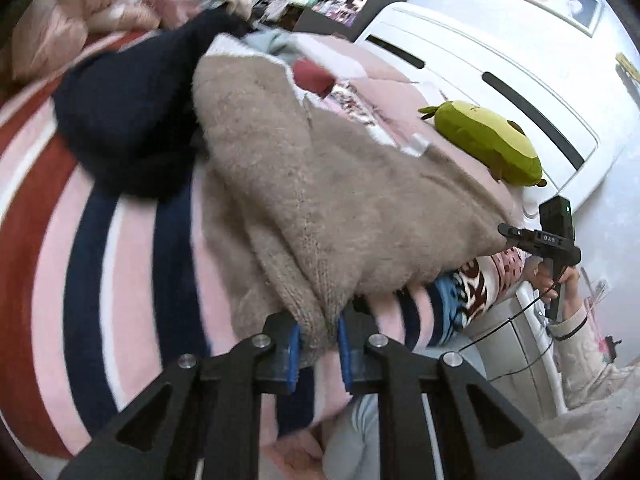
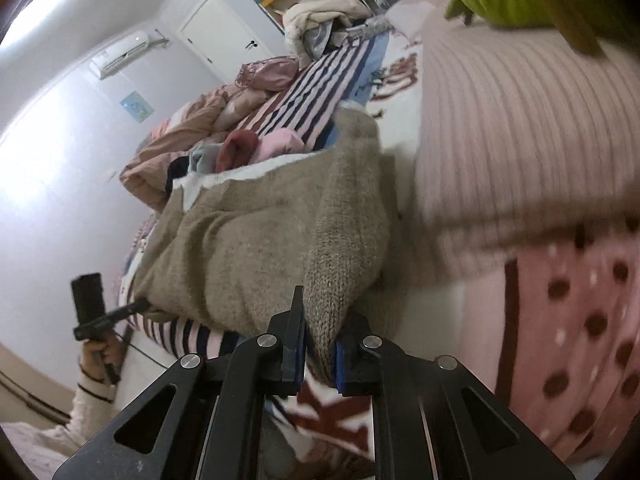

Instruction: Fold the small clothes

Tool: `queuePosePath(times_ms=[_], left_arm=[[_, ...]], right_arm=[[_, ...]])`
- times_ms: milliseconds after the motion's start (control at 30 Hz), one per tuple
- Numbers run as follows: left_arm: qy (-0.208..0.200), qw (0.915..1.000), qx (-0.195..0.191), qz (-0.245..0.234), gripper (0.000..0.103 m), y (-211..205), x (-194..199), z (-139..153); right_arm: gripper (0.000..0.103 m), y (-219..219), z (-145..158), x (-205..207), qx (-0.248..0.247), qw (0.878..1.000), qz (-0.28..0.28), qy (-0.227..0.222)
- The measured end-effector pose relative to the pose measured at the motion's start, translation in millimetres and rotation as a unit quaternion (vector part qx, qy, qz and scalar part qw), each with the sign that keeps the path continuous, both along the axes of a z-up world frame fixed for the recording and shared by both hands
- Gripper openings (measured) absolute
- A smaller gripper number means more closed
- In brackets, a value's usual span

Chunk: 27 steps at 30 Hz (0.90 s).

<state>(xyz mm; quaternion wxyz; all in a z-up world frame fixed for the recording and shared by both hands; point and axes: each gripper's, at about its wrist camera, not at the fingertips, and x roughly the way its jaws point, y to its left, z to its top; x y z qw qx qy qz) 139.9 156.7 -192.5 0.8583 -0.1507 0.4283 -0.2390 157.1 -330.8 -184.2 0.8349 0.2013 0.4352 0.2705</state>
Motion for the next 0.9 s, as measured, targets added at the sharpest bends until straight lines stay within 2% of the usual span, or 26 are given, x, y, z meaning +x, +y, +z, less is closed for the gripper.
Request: queuePosePath(times_ms=[133,200,267,300,333,367,400,433,500,600,700,767,800,833,867,900], left_arm=[[0.007,1.0000,0.003,0.001,0.015,-0.2,-3.3,-9.9],[0.007,1.0000,0.006,0.004,0.016,-3.5,-1.6,-6.7],[0.007,1.0000,0.002,0.006,0.022,-4.3,-1.8,-2.7],[0.006,1.0000,-0.003,0.006,0.033,-4.2,-2.8,0.8],[0.002,0.9999,-0.010,0.006,0.049,-2.4,-3.9,4.3],[-0.008,0.9997,-0.021,0.003,0.057,-3.1,-4.7,11.7],[-0.016,0.9997,-0.020,0.005,0.074,-1.8,-4.2,16.5],[-0.028,0.9995,-0.010,0.012,0.081,-2.5,-2.7,22.3],[-0.040,0.9989,0.003,0.024,0.081,-1.6,9.6,33.9],[-0.031,0.9985,-0.014,0.043,0.081,4.0,42.3,38.4],[-0.011,0.9975,0.020,0.067,0.081,2.5,78.1,29.1],[0.008,0.9972,0.015,0.073,0.081,2.3,101.8,17.8],[0.012,0.9973,0.008,0.072,0.074,3.8,107.9,14.3],[0.016,0.9973,0.001,0.072,0.060,3.4,114.9,12.1],[0.020,0.9970,0.001,0.075,0.052,3.2,120.1,10.9],[0.020,0.9967,0.008,0.078,0.030,2.4,124.5,11.5]], right_arm=[[0.006,-6.4,-24.0,-3.8,-0.017,0.999,-0.021,0.025],[0.010,-5.9,-23.7,-4.3,-0.016,0.999,-0.028,0.023],[0.013,-4.3,-15.1,-7.2,-0.027,0.999,-0.031,0.017],[0.028,-3.2,-8.2,-8.9,-0.038,0.999,-0.033,0.008],[0.050,-1.7,0.7,-9.4,-0.052,0.998,-0.034,-0.003],[0.059,0.6,7.0,-10.3,-0.063,0.997,-0.035,-0.012],[0.064,2.7,14.9,-9.0,-0.075,0.996,-0.037,-0.026],[0.064,5.9,25.2,-3.0,-0.088,0.994,-0.038,-0.042],[0.064,12.0,37.3,9.1,-0.105,0.992,-0.038,-0.054],[0.064,28.5,46.9,47.2,-0.132,0.988,-0.037,-0.065],[0.064,48.3,39.1,95.4,-0.175,0.982,-0.040,-0.055],[0.064,62.8,27.8,123.3,-0.192,0.981,-0.017,-0.035],[0.058,68.0,21.1,134.9,-0.201,0.979,-0.008,-0.024],[0.034,74.1,14.0,147.0,-0.211,0.977,0.001,-0.012],[0.016,75.3,9.6,152.0,-0.217,0.976,0.008,-0.003],[0.006,77.6,4.7,158.3,-0.230,0.973,0.011,0.008]])
